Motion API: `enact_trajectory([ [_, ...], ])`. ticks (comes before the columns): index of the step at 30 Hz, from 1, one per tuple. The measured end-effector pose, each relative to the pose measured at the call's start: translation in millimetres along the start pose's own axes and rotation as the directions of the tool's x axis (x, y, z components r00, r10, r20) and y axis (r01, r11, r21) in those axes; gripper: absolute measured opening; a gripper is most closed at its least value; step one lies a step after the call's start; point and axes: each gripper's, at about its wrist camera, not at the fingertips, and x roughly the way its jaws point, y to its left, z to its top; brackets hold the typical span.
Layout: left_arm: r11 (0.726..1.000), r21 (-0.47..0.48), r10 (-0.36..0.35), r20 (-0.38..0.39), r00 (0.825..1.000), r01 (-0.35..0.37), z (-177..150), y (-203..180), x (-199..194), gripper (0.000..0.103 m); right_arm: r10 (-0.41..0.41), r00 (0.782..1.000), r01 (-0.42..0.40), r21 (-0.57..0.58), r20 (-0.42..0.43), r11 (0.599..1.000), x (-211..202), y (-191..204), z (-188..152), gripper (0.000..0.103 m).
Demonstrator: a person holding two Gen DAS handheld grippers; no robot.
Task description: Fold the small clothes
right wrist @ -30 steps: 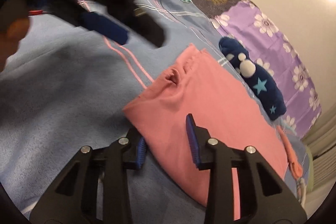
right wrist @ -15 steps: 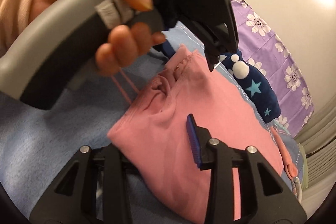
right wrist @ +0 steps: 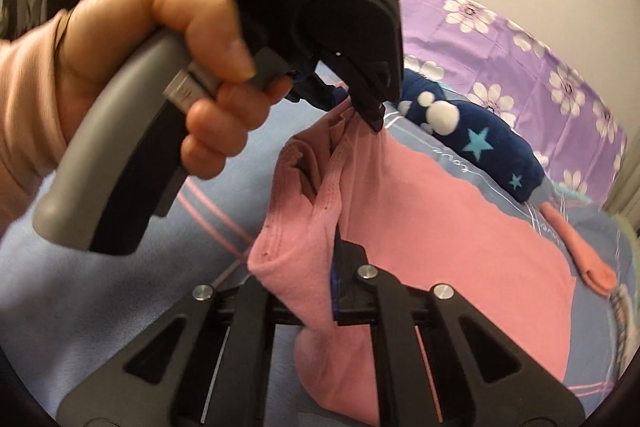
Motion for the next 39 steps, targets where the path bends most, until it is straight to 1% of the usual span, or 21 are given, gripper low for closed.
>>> enact_trajectory([
  [4,0.999,0.037,-0.003,0.025,1.000,0.002,6.5,-39.4,-1.4,0.009,0.006,0.999,-0.009,0.099,0.033,0.995,-20.6,-32.9,-1.9,0.004],
  [7,0.998,0.062,-0.011,0.034,0.999,0.009,9.2,-71.6,2.3,0.009,-0.009,0.998,0.000,0.168,0.054,0.986,-39.9,-59.2,-10.6,0.004],
  [9,0.996,0.082,-0.018,0.033,0.999,0.015,9.5,-91.8,6.8,0.009,-0.021,0.998,0.008,0.206,0.063,0.978,-50.2,-74.6,-18.2,0.004],
  [14,0.987,0.158,-0.028,0.012,1.000,0.025,6.4,-154.4,27.2,0.009,-0.037,0.996,0.010,0.328,0.075,0.945,-72.3,-122.5,-44.1,0.004],
  [18,0.974,0.225,-0.018,-0.016,1.000,0.021,-0.6,-200.3,50.3,0.009,-0.032,0.997,-0.004,0.449,0.074,0.894,-86.4,-166.3,-76.2,0.004],
  [20,0.969,0.246,-0.013,-0.032,0.999,0.020,-5.3,-222.0,65.7,0.009,-0.024,0.997,-0.016,0.512,0.071,0.859,-89.1,-187.1,-92.4,0.004],
  [23,0.961,0.277,0.004,-0.064,0.998,0.014,-12.2,-250.4,92.5,0.009,0.001,0.998,-0.037,0.616,0.059,0.787,-94.3,-220.2,-126.4,0.004],
  [26,0.950,0.311,0.051,-0.097,0.994,-0.018,-22.4,-271.2,120.3,0.009,0.022,0.999,-0.050,0.681,0.050,0.730,-94.3,-241.6,-150.8,0.004],
  [27,0.946,0.324,0.070,-0.105,0.992,-0.033,-25.9,-275.9,128.5,0.009,0.040,0.998,-0.064,0.708,0.050,0.703,-93.0,-248.2,-160.9,0.004],
  [29,0.935,0.348,0.108,-0.113,0.988,-0.062,-33.0,-285.1,142.8,0.009,0.068,0.996,-0.089,0.742,0.059,0.665,-90.2,-254.8,-177.7,0.004],
  [31,0.926,0.368,0.140,-0.113,0.984,-0.089,-38.1,-291.0,152.2,0.009,0.078,0.995,-0.098,0.755,0.062,0.648,-84.8,-258.7,-185.2,0.004],
  [33,0.909,0.398,0.177,-0.108,0.978,-0.121,-43.7,-298.3,162.0,0.009,0.092,0.994,-0.109,0.770,0.066,0.629,-80.3,-262.0,-191.7,0.004],
  [37,0.882,0.441,0.237,-0.107,0.966,-0.168,-48.2,-306.2,176.4,0.010,0.115,0.990,-0.130,0.782,0.075,0.609,-75.5,-266.7,-198.9,0.004],
  [38,0.881,0.443,0.240,-0.109,0.965,-0.169,-48.3,-307.6,178.3,0.012,0.126,0.989,-0.137,0.788,0.076,0.600,-74.1,-267.6,-201.6,0.004],
  [39,0.881,0.443,0.235,-0.104,0.966,-0.167,-48.0,-309.3,178.4,0.017,0.150,0.986,-0.148,0.802,0.074,0.579,-70.5,-269.5,-205.2,0.004],
])
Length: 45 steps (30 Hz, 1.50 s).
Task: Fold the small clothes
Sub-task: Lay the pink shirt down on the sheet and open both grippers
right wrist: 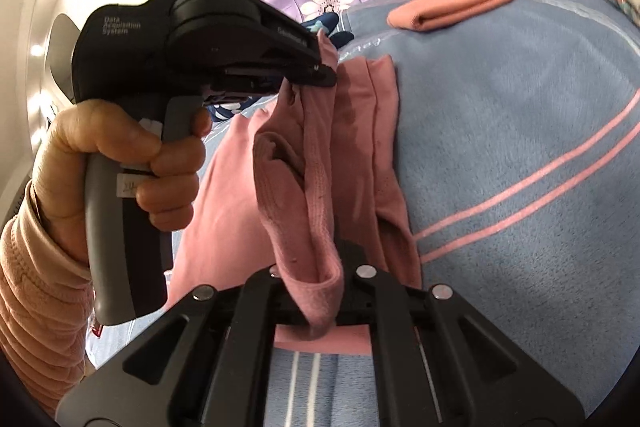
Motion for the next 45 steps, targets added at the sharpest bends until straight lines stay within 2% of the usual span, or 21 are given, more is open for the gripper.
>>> enact_trajectory([
  [1,1.000,0.000,-0.009,0.021,1.000,0.009,1.1,-0.6,-3.7,0.021,0.011,1.000,-0.011,0.024,-0.016,1.000,2.0,-3.2,-0.8,0.004],
  [3,1.000,0.006,-0.008,0.089,0.996,0.007,3.3,-2.6,-18.9,0.040,0.045,0.998,-0.041,0.084,-0.043,0.996,4.7,-12.8,-2.1,0.004],
  [5,0.999,0.030,0.011,0.163,0.987,-0.016,3.1,-2.4,-42.7,0.047,0.070,0.996,-0.064,0.118,-0.052,0.991,4.8,-17.9,-2.6,0.004],
  [8,0.991,0.108,0.049,0.237,0.970,-0.077,-11.6,4.6,-72.7,0.060,0.064,0.997,-0.058,0.105,-0.049,0.993,2.8,-14.7,-4.1,0.005],
  [10,0.981,0.141,0.089,0.273,0.958,-0.131,-27.3,12.7,-86.1,0.062,0.057,0.997,-0.053,0.095,-0.047,0.994,-0.2,-12.4,-6.4,0.005],
  [13,0.970,0.162,0.131,0.274,0.953,-0.180,-63.9,33.8,-99.3,0.066,0.063,0.997,-0.057,0.104,-0.050,0.993,-1.3,-12.3,-7.6,0.005],
  [19,0.964,0.168,0.167,0.213,0.963,-0.204,-144.6,67.7,-95.7,0.069,0.070,0.996,-0.062,0.121,-0.055,0.991,5.8,-16.5,0.4,0.005],
  [22,0.961,0.194,0.163,0.172,0.972,-0.195,-171.2,73.9,-82.0,0.070,0.168,0.985,-0.157,0.192,-0.047,0.969,-4.2,-21.2,3.6,0.005],
  [23,0.961,0.197,0.162,0.165,0.973,-0.194,-178.2,75.7,-77.1,0.071,0.177,0.983,-0.166,0.194,-0.045,0.967,-7.3,-22.2,3.9,0.005],
  [27,0.969,0.160,0.162,0.171,0.972,-0.189,-188.8,83.4,-70.2,0.076,0.072,0.992,-0.051,0.187,-0.105,0.981,-8.5,-32.7,-6.2,0.007],
  [29,0.977,0.134,0.142,0.164,0.976,-0.165,-187.3,87.5,-72.0,0.076,0.072,0.992,-0.053,0.178,-0.100,0.983,-11.8,-34.6,-11.3,0.005],
  [31,0.979,0.127,0.136,0.165,0.977,-0.158,-189.6,88.4,-73.2,0.076,0.019,0.996,-0.008,0.138,-0.083,0.990,-23.6,-26.0,-10.5,0.008],
  [32,0.980,0.125,0.134,0.168,0.977,-0.156,-190.8,88.5,-74.6,0.076,-0.020,0.998,0.026,0.106,-0.063,0.994,-30.5,-19.5,-9.5,0.015],
  [34,0.982,0.117,0.127,0.175,0.976,-0.148,-193.4,88.9,-78.7,0.076,-0.109,0.994,0.108,0.020,0.009,0.994,-46.6,-1.8,-5.5,0.016],
  [36,0.984,0.107,0.120,0.182,0.976,-0.141,-196.6,88.9,-82.8,0.076,-0.117,0.992,0.120,-0.057,0.057,0.991,-56.4,12.9,-1.6,0.016],
  [38,0.986,0.091,0.118,0.195,0.974,-0.138,-198.2,89.6,-86.8,0.076,-0.073,0.995,0.080,-0.118,0.067,0.990,-58.5,26.4,1.7,0.017],
  [41,0.990,0.065,0.112,0.203,0.973,-0.128,-198.6,94.4,-88.7,0.076,-0.021,0.999,0.024,-0.172,0.024,0.985,-44.6,36.3,4.0,0.018],
  [43,0.990,0.054,0.119,0.182,0.976,-0.130,-200.1,98.9,-83.6,0.076,-0.124,0.991,0.115,-0.166,-0.043,0.979,-21.6,30.4,4.6,0.018],
  [44,0.991,0.045,0.118,0.169,0.978,-0.127,-201.1,102.1,-81.0,0.076,-0.204,0.974,0.189,-0.143,-0.096,0.972,-6.2,17.7,-0.2,0.013],
  [45,0.993,0.033,0.109,0.162,0.981,-0.115,-202.3,105.0,-79.5,0.076,-0.194,0.977,0.182,-0.126,-0.091,0.975,-3.0,7.6,-3.7,0.008],
])
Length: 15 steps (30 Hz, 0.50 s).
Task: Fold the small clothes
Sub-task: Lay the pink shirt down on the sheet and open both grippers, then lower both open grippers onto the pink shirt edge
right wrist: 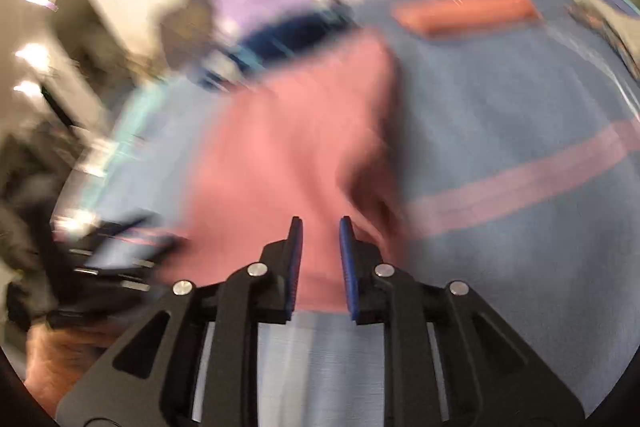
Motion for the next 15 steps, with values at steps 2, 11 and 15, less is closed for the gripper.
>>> enact_trajectory([
  [2,0.999,-0.030,-0.022,-0.006,1.000,0.022,-0.9,6.2,-0.2,0.076,0.015,1.000,-0.015,-0.006,0.012,1.000,-4.4,-2.4,-1.7,0.007],
  [11,0.986,-0.108,-0.120,0.099,0.988,0.131,38.5,17.2,-22.0,0.030,-0.037,0.993,0.052,-0.137,0.110,0.989,-34.5,26.5,51.6,0.040],
  [15,0.973,-0.147,-0.162,0.121,0.979,0.179,62.9,13.7,-7.3,0.018,-0.019,0.994,0.031,-0.118,0.105,0.993,-11.1,22.9,98.7,0.040],
])
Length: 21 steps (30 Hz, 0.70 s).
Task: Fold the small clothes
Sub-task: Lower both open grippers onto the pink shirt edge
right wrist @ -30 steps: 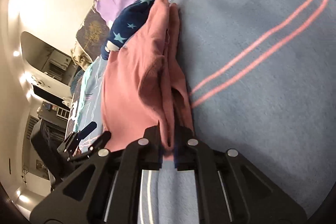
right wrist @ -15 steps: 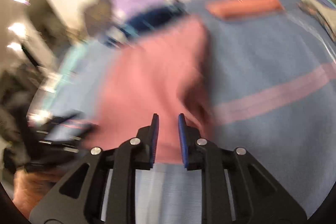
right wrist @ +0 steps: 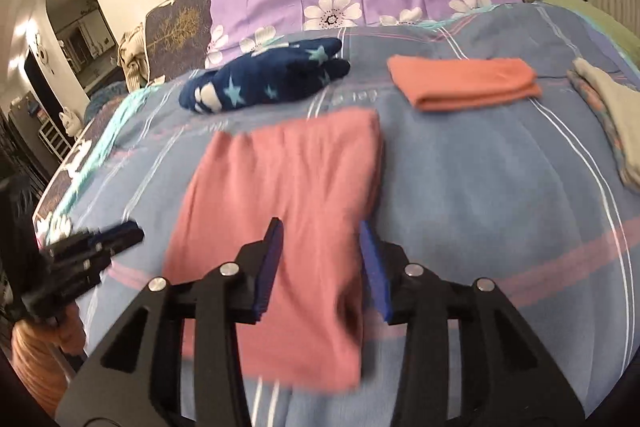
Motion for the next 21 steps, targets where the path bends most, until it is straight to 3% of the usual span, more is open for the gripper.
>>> enact_trajectory([
  [4,1.000,-0.020,-0.021,0.007,1.000,0.021,13.6,-4.1,22.8,0.017,-0.046,0.999,0.046,-0.029,0.005,0.999,31.8,2.6,31.2,0.026],
  [7,1.000,-0.022,0.006,-0.018,1.000,-0.007,22.9,0.0,47.1,0.017,-0.120,0.993,0.119,-0.141,0.003,0.983,53.7,16.1,46.5,0.027],
  [10,0.999,-0.009,0.047,-0.065,0.997,-0.047,22.2,6.9,67.4,0.021,-0.224,0.974,0.219,-0.169,-0.010,0.961,77.6,11.5,51.9,0.066],
  [12,0.999,-0.004,0.050,-0.074,0.996,-0.051,14.9,10.7,75.6,0.022,-0.198,0.977,0.186,-0.140,-0.074,0.973,98.4,-3.4,48.1,0.055],
  [13,0.999,0.010,0.053,-0.057,0.997,-0.052,11.8,10.0,75.0,0.023,-0.155,0.981,0.140,-0.125,-0.113,0.982,108.6,-11.2,43.7,0.024],
  [14,0.998,0.033,0.060,-0.041,0.997,-0.059,8.4,7.6,73.8,0.023,-0.118,0.985,0.105,-0.108,-0.122,0.989,113.1,-17.0,39.5,0.012],
  [18,0.996,0.054,0.074,-0.033,0.997,-0.072,6.0,4.6,73.1,0.023,-0.132,0.988,0.131,-0.012,-0.079,0.991,111.1,-43.2,34.4,0.011],
  [21,0.995,0.061,0.078,-0.030,0.996,-0.076,5.4,3.5,74.3,0.023,-0.089,0.992,0.090,0.004,-0.086,0.996,116.6,-52.5,32.3,0.016],
])
